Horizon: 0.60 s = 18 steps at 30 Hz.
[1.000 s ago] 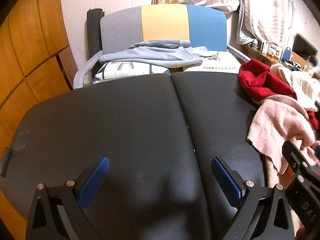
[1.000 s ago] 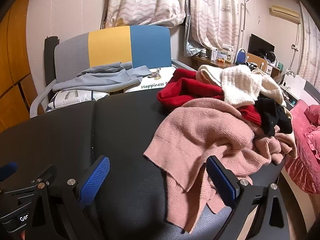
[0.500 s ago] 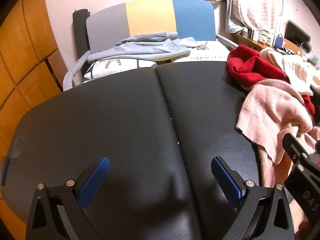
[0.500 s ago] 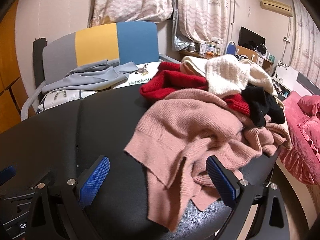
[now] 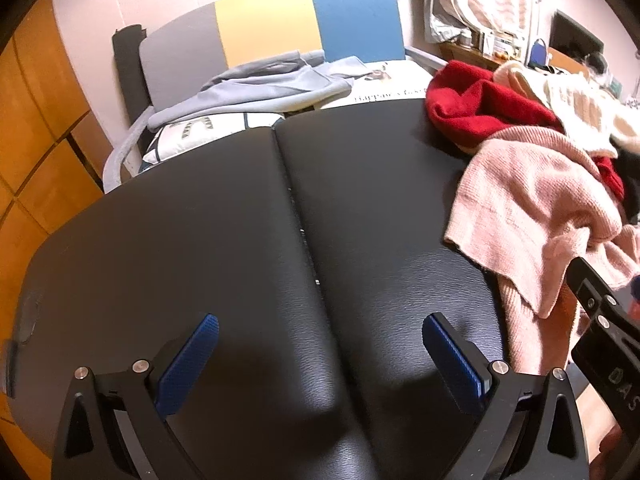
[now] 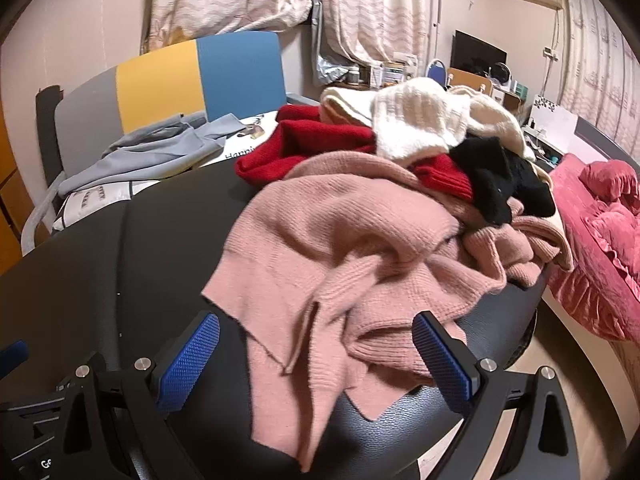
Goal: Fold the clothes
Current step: 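Move both grippers toward the heap of clothes on the bench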
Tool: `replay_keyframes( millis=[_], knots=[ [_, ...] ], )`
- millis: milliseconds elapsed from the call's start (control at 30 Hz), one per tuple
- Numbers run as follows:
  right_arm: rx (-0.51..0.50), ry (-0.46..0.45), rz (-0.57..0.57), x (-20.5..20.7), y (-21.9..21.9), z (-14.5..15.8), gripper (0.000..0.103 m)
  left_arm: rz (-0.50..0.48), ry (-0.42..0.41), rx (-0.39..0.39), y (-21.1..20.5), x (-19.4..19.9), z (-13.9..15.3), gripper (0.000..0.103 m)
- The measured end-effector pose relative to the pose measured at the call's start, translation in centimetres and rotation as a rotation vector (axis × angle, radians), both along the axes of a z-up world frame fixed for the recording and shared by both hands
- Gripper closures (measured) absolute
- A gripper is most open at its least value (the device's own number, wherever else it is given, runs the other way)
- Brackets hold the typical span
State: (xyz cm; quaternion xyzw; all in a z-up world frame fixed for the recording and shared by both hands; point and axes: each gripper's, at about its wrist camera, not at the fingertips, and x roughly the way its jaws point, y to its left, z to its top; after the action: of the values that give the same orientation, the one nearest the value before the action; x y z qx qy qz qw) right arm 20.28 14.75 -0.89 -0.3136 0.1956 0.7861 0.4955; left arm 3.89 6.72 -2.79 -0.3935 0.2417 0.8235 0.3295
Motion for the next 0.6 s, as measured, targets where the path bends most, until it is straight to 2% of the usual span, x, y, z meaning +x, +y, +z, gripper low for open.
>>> replay_keyframes(
  millis=[267, 600],
  knots=[
    [-0.007, -0.014, -0.048, 1.4, 1.2, -0.5, 0.003, -0.072, 0.007, -0.002, 2.2, 1.6, 0.1, 0.000],
    [-0.071, -0.039, -0.126, 3.6, 4.0, -1.0, 0.003, -0.172, 0.006, -0.006, 6.2, 2.1, 0.0, 0.000]
  ],
)
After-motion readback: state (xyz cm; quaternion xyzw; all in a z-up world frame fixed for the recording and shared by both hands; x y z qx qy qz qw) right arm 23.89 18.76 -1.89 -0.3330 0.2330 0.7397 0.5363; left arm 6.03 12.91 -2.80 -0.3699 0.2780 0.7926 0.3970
